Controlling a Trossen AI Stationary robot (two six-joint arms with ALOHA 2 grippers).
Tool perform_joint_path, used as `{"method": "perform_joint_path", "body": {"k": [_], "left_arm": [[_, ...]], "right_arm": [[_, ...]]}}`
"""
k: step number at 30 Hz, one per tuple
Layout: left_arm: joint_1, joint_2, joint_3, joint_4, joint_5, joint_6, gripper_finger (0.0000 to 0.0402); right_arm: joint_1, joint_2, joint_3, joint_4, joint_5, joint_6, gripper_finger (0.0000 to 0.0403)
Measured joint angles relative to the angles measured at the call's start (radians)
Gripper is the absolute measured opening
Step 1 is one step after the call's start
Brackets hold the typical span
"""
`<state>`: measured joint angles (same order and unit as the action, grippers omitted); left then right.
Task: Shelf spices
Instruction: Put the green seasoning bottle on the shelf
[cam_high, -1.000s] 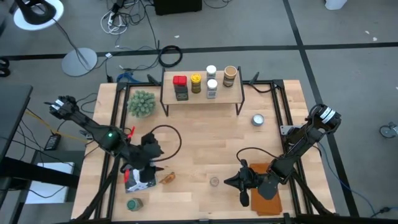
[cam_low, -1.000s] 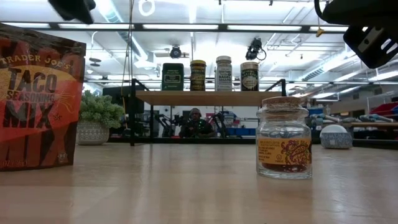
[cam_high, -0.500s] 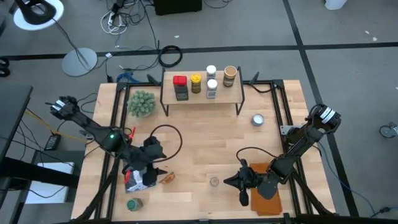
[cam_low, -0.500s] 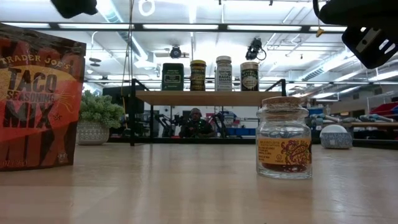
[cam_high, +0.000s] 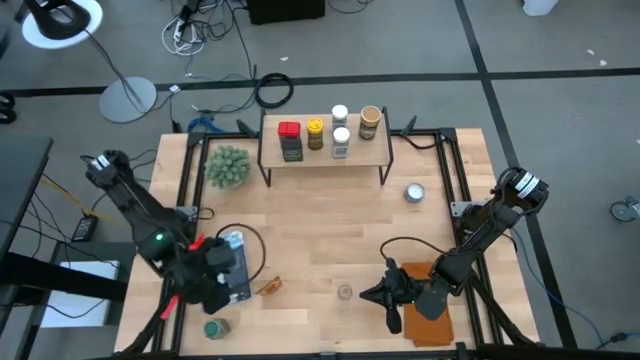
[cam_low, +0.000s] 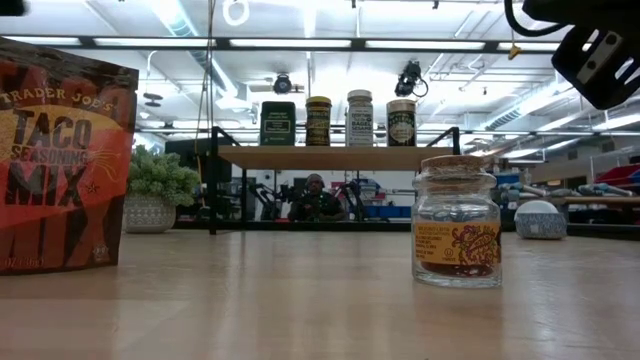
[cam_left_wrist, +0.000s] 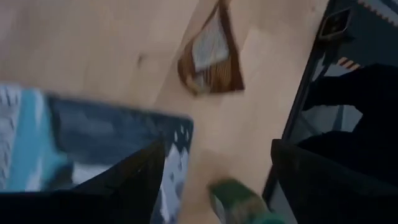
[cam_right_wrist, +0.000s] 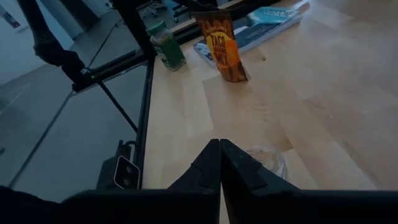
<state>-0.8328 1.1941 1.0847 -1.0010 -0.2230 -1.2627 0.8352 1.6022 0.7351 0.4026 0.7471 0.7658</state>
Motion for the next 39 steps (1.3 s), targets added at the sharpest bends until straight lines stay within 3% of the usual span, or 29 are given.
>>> {"method": "perform_joint_path", "body": {"k": [9, 18, 28, 39], "left_arm": [[-0.174, 0.039, 0.001, 0.010, 0.006, -0.302, 0.0295], [-0.261, 0.141, 0.001, 0.072, 0.119, -0.524, 0.0295], [-0.272, 0.175, 0.001, 0.112, 0.125, -0.562, 0.0295], [-0.352, 0.175, 0.001, 0.101, -0.040, -0.550, 0.0295]], "right_arm": [[0.000, 0.000, 0.000, 0.000, -0.019, 0.000, 0.0004], [0.000, 0.000, 0.000, 0.000, -0.044, 0.001, 0.0005], [0.002, 0.000, 0.000, 0.000, -0.045, 0.002, 0.0006], [-0.014, 0.000, 0.000, 0.015, -0.076, 0.043, 0.0011]]}}
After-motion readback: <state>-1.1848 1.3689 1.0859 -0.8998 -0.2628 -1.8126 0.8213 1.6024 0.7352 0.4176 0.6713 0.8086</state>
